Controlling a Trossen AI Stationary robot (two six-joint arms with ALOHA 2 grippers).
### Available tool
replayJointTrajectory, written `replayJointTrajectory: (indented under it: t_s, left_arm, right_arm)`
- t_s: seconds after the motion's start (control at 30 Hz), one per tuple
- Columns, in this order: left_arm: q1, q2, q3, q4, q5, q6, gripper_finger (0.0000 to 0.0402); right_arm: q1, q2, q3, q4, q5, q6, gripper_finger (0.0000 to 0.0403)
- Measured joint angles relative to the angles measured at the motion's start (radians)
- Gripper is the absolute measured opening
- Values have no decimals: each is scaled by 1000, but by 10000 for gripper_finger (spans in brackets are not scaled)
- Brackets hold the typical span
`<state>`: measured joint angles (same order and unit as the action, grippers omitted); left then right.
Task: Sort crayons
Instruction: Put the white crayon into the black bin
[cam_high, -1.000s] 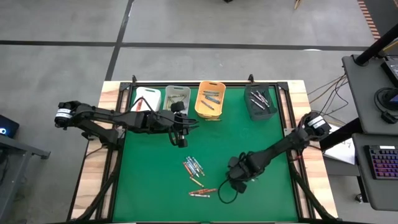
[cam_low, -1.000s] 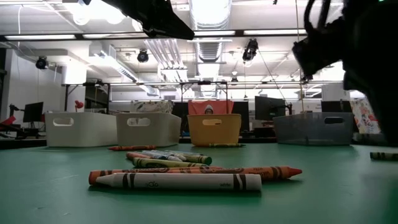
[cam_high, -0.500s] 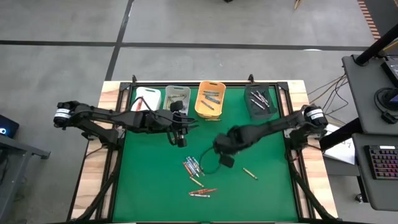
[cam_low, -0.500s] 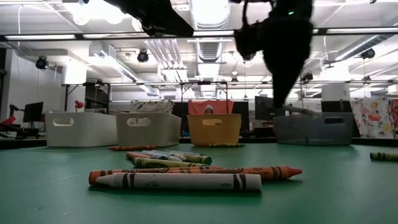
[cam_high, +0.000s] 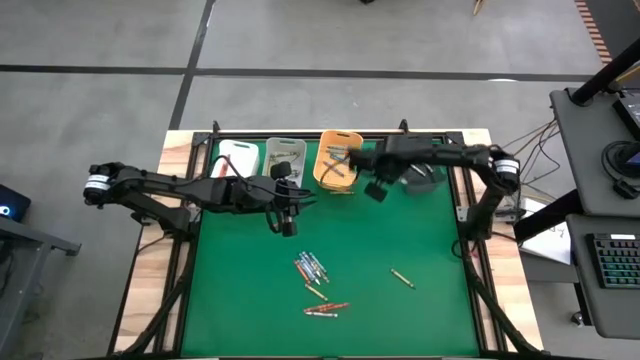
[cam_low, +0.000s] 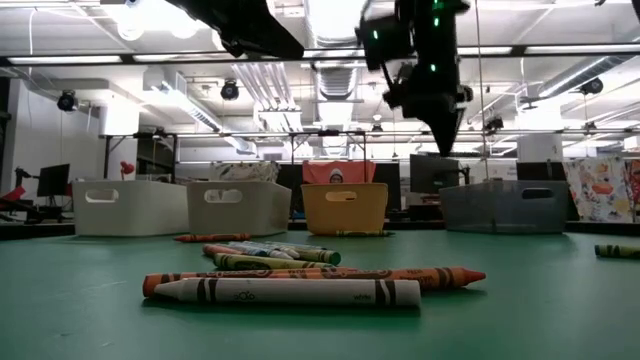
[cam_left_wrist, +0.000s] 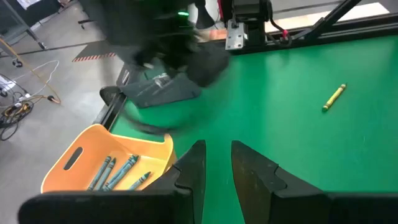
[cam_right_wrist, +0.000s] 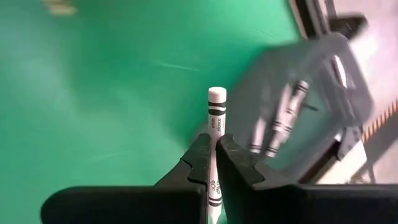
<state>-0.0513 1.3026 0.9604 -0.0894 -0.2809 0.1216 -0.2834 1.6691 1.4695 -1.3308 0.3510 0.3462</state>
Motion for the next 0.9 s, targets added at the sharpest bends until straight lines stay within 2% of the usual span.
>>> replayJointTrajectory:
  t_s: [0.2, 0.47, 0.67, 0.9]
  left_arm:
    - [0, -3, 0, -25, -1, -8, 59]
    - [0, -2, 0, -50, -27, -30, 59]
    - [0, -3, 0, -59, -52, -43, 59]
    - [0, -3, 0, -66, -52, -60, 59]
  right_arm:
    - [-228, 0, -21, 3, 2, -76, 13]
    - [-457, 0, -74, 78, -6, -90, 13]
    - [-538, 0, -183, 227, -50, -138, 13]
    - [-547, 0, -236, 320, -107, -141, 13]
